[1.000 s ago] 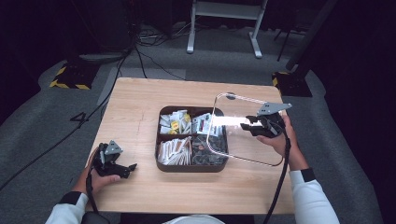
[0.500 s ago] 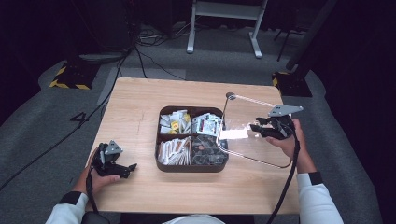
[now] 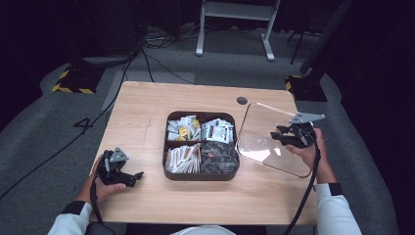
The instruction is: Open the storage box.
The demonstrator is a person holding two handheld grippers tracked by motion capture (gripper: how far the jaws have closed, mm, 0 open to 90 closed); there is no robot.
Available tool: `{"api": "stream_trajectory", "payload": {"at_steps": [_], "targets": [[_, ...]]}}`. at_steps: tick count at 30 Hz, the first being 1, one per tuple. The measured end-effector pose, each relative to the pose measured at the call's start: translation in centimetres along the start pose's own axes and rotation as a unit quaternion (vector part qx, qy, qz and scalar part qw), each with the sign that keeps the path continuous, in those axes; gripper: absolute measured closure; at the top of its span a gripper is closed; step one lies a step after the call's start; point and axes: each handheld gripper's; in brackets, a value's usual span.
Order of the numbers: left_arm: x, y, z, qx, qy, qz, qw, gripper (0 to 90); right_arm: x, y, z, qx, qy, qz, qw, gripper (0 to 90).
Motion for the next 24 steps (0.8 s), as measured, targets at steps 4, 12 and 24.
{"api": "stream_trajectory", "payload": {"at_steps": [4, 12, 24], "targets": [[0.0, 0.0, 0.0, 0.0, 0.0, 0.0, 1.0, 0.4, -0.6, 0.4, -0.2, 0.002, 0.007, -0.008, 0.9999, 59.4], [0.0, 0.0, 0.0, 0.0, 0.0, 0.0, 1.0, 0.4, -1.5, 1.3, -0.8, 0.012, 0.018, -0.017, 0.9996, 59.4], [0.0, 0.0, 0.0, 0.0, 0.0, 0.0, 1.0, 0.4, -2.9, 2.7, -2.1, 0.03, 0.038, -0.037, 0.9982, 59.4]]}}
Point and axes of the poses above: each handheld gripper's, and its own axes: z roughly backward along the jaws, y roughly out of its underside, x roughly to its left, and after that the axes turned 11 degrees about -z, right-handed
